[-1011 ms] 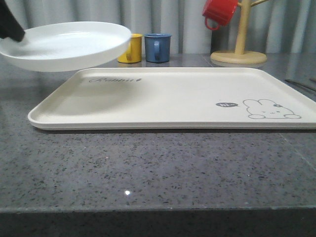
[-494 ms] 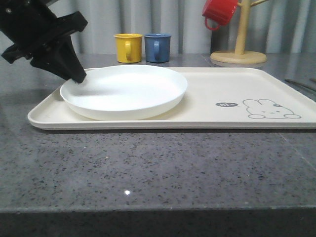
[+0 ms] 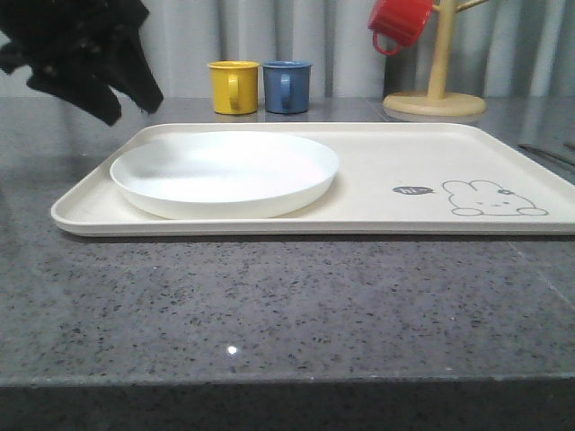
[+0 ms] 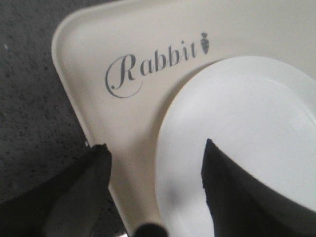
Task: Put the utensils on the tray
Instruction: 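Release the plate and raise the left gripper away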
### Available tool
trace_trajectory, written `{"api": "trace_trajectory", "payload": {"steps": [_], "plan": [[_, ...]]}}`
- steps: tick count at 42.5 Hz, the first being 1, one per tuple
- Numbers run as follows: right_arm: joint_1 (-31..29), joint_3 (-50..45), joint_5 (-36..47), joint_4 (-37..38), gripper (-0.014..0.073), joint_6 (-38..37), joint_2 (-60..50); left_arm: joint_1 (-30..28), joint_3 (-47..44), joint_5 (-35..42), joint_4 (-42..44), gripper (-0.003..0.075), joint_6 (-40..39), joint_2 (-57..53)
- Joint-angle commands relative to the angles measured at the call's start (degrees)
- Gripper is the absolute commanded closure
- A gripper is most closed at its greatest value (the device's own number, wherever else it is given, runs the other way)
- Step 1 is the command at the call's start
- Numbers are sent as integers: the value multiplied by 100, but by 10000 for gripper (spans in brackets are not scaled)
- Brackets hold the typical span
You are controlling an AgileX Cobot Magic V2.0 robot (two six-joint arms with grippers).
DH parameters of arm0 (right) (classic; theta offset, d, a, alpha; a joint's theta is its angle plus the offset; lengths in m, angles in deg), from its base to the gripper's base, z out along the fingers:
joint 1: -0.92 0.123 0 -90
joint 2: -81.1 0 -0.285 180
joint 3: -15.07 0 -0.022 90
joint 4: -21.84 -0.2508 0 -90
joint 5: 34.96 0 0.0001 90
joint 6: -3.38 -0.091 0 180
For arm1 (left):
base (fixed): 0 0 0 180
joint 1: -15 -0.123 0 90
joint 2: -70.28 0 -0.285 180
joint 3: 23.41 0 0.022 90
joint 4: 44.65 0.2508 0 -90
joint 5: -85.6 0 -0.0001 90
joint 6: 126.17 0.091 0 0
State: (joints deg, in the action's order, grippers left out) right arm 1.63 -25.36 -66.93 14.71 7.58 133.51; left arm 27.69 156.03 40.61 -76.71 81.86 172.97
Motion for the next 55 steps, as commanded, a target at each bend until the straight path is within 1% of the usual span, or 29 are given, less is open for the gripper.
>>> {"api": "trace_trajectory", "payload": {"steps": [1,6,11,14,18,22,31,37,41,43,48,55], "plan": [[-26,201,389,2,81,50,2,402,217,51,336,300,-83,-730],[-26,201,389,2,81,50,2,1054,202,10,1631,300,-842,-1209],[-26,201,389,2,81,50,2,1956,-73,48,3109,300,-1905,-1875],[-26,201,389,2,81,50,2,2392,-335,102,3477,300,-2219,-2292],[-26,201,389,2,81,50,2,2806,-780,320,3429,300,-2259,-2907],[-26,201,389,2,81,50,2,2967,-1256,436,3312,300,-2259,-3475],[-26,201,395,-32,81,50,2,2980,-2318,497,3127,300,-2259,-4646],[-26,201,430,-32,81,50,2,2980,-2743,497,3127,300,-2259,-5182],[-26,215,463,-40,81,50,2,2980,-2881,487,3127,300,-2259,-5346],[-26,285,343,-45,83,50,20,2980,-2919,486,3127,300,-2259,-5404],[-26,715,-289,53,83,50,312,2980,-2951,477,3127,300,-2259,-5406],[-26,1556,-1200,300,83,50,1117,2980,-2951,506,3127,300,-2259,-5406]]}}
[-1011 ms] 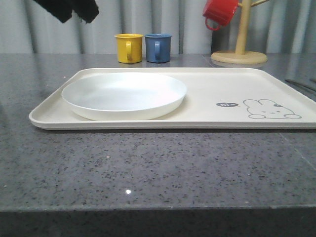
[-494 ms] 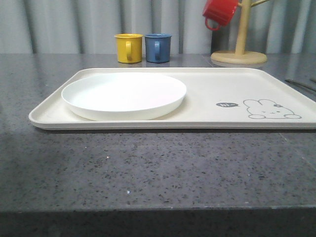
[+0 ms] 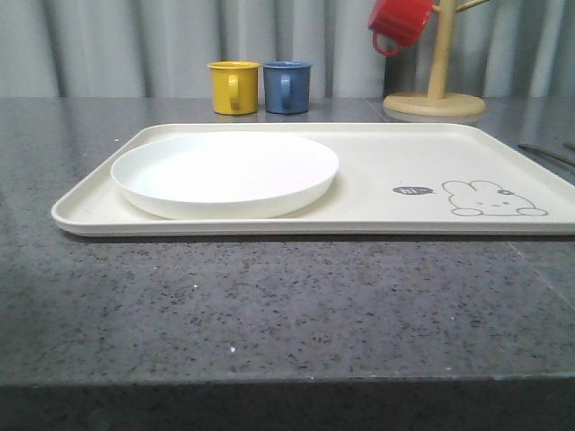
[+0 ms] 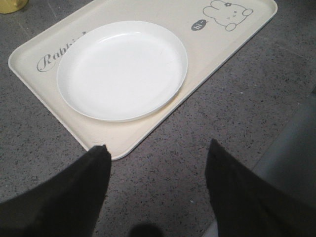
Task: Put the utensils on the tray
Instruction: 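Release the plate and raise the left gripper away, then grasp the metal fork with the right gripper and lift it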
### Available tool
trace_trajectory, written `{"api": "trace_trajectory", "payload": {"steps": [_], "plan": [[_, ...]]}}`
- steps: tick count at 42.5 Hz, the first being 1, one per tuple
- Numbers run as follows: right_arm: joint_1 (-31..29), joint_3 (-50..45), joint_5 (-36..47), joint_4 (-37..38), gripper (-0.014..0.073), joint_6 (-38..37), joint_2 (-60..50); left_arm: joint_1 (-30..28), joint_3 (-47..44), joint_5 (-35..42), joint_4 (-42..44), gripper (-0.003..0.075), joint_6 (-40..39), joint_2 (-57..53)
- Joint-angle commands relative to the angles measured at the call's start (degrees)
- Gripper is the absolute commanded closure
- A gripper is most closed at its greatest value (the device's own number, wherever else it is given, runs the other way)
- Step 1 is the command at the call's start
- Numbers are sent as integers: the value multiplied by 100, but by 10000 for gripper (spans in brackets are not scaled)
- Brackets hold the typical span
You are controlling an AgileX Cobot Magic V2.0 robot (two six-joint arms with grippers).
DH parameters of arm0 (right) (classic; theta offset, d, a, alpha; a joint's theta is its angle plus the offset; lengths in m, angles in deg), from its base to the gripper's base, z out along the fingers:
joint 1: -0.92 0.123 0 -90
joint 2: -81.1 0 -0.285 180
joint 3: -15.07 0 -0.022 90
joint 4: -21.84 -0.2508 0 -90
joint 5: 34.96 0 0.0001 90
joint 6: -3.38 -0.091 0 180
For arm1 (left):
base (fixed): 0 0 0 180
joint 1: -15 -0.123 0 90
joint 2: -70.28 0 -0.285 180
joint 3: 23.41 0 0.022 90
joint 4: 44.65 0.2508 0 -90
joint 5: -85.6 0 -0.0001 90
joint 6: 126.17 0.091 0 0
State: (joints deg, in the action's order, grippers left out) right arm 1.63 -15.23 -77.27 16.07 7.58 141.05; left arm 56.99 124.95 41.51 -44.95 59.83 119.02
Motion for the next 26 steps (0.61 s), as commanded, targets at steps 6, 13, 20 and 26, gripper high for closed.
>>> {"api": "trace_trajectory", "payload": {"steps": [6,13,20,26], "plan": [[-26,1233,-868,292,83,45,1140,51,157,415,-49,300,-56,-11],[-26,1966,-1393,319,86,45,2093,51,157,415,-49,300,-56,-11],[-34,2560,-1668,333,194,45,2952,51,157,415,-49,300,-56,-11],[-159,3015,-1704,333,261,45,3585,51,157,415,-49,300,-56,-11]]}}
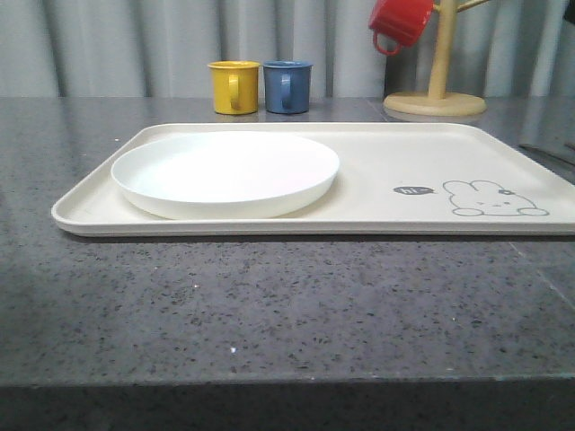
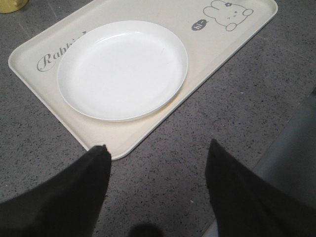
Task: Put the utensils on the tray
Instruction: 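Grasp the metal fork with the right gripper and lift it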
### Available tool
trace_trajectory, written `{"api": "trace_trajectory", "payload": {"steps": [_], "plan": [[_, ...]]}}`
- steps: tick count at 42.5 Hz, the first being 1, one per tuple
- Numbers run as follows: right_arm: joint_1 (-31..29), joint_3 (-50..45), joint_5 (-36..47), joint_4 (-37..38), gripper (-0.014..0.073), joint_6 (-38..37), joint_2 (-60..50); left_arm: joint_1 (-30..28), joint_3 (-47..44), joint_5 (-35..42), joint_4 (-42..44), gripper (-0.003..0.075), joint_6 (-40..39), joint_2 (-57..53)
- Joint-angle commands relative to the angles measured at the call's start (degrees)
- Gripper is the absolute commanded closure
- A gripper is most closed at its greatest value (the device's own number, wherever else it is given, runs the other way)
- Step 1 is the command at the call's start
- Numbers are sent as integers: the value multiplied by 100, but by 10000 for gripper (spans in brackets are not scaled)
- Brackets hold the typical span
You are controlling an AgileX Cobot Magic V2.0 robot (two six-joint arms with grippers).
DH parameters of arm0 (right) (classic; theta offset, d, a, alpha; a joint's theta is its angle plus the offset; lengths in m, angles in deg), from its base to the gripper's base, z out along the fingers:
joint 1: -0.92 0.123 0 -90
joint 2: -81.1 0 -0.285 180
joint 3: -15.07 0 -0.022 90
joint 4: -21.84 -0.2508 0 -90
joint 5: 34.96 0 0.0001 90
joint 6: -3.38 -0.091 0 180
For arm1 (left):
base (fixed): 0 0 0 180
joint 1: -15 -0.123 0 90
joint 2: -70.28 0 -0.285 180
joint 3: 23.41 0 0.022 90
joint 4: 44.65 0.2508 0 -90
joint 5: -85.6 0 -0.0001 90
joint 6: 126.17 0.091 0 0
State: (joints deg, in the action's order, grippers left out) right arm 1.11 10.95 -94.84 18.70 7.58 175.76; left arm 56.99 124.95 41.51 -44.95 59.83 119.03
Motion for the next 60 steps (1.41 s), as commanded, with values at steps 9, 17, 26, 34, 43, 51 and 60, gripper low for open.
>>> {"api": "trace_trajectory", "payload": {"steps": [9,17,26,34,43,51,60], "plan": [[-208,893,16,71,264,45,842,51,157,415,-49,300,-56,-12],[-208,1126,16,-76,265,45,1250,51,157,425,-49,300,-56,-12],[-208,1169,-66,-342,431,45,1335,51,157,425,-49,300,-56,-12],[-208,1169,-133,-314,587,45,1335,51,157,425,-49,300,-56,-12],[-81,1355,-388,-305,617,50,1097,51,157,425,-49,300,-56,-12],[747,1980,-855,-305,617,114,939,51,157,425,-49,300,-56,-12],[1946,2685,-1236,-275,617,-157,1333,51,157,425,-49,300,-56,-12]]}}
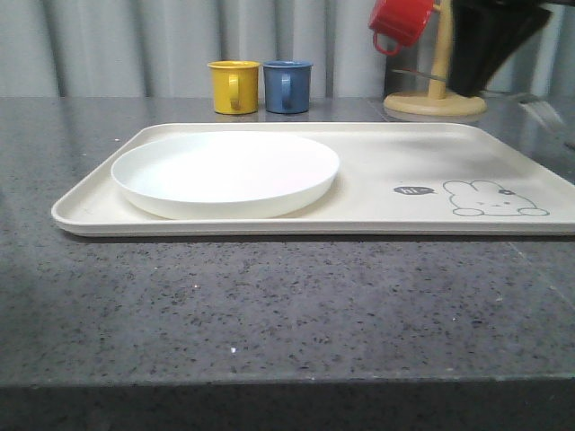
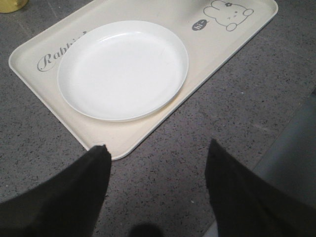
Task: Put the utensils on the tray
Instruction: 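Grasp the metal fork with the right gripper and lift it, then lower the fork onto the tray beside the plate and release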
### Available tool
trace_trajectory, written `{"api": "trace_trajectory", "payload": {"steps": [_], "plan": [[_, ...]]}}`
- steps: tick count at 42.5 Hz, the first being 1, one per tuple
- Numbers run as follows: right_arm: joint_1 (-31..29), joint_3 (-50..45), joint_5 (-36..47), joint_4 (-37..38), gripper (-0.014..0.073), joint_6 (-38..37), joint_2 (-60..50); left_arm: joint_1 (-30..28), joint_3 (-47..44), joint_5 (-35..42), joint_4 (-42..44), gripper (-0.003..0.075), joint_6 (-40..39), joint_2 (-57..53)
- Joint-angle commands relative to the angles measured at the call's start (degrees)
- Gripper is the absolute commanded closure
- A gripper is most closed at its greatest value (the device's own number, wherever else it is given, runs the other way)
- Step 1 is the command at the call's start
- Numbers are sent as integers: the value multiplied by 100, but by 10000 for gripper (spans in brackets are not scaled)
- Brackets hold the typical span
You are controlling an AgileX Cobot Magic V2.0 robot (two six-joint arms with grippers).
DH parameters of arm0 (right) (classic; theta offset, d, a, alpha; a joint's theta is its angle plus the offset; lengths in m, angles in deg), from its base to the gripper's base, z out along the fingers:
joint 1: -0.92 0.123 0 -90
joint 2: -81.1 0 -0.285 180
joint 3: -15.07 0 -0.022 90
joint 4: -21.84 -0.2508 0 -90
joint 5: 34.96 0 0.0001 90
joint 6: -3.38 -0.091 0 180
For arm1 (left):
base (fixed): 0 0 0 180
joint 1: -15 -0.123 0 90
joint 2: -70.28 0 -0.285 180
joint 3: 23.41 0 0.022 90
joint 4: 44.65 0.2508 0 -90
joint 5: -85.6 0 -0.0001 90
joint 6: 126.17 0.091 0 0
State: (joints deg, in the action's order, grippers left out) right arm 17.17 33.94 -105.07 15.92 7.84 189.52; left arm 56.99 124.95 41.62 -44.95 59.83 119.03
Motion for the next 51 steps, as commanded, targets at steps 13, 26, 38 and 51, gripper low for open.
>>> {"api": "trace_trajectory", "payload": {"steps": [13,26,38,51], "plan": [[564,658,138,172,617,-2478,633,51,157,428,-49,300,-56,-12],[564,658,529,167,616,-2758,929,51,157,428,-49,300,-56,-12],[564,658,475,167,367,-2811,929,51,157,428,-49,300,-56,-12],[564,658,454,294,265,-2122,518,51,157,428,-49,300,-56,-12]]}}
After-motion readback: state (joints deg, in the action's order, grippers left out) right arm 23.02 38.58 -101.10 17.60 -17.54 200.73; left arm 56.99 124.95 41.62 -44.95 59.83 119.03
